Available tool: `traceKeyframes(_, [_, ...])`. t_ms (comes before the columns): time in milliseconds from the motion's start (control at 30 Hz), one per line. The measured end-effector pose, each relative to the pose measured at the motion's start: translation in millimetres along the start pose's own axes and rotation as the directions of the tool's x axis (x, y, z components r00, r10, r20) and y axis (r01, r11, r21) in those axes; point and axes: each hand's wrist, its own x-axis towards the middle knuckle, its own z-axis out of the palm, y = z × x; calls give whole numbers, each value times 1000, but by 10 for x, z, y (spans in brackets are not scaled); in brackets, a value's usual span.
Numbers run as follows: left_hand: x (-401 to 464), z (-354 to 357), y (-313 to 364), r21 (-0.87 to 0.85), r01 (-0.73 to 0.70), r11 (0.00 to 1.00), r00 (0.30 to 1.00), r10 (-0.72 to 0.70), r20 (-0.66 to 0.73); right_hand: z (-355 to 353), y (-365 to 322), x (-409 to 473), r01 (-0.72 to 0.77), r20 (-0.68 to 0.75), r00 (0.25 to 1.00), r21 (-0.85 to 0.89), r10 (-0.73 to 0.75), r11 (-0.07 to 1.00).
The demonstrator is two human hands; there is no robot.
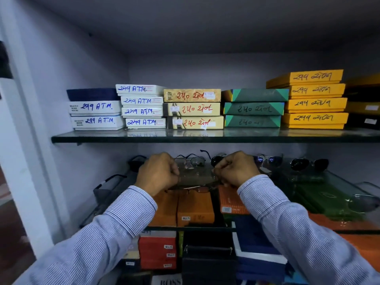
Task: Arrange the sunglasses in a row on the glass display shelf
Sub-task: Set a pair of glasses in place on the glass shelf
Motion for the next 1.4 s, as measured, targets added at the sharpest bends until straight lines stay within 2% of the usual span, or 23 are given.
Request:
traceKeyframes(200, [66,-108,-252,-34,143,989,990,-143,6,165,-90,88,-89,131,988,36,83,995])
traceKeyframes(467, [172,-72,-330,11,206,979,978,-206,32,314,-48,161,-165,213,963,-33,168,986])
traceKeyframes(800, [221,63,-333,108,188,976,979,-195,52,367,-35,168,-160,213,960,-109,180,981])
traceKeyframes(1100, [214,105,-306,213,160,964,984,-173,42,349,-62,89,-119,213,967,-99,138,988])
traceKeyframes(1267, [153,22,-259,194,79,978,997,-74,-32,-46,29,-34,-59,97,993,-81,66,995])
traceKeyframes(1400, [35,15,-10,54,-99,994,985,105,-134,-576,261,-98,-37,-99,995,-65,31,997])
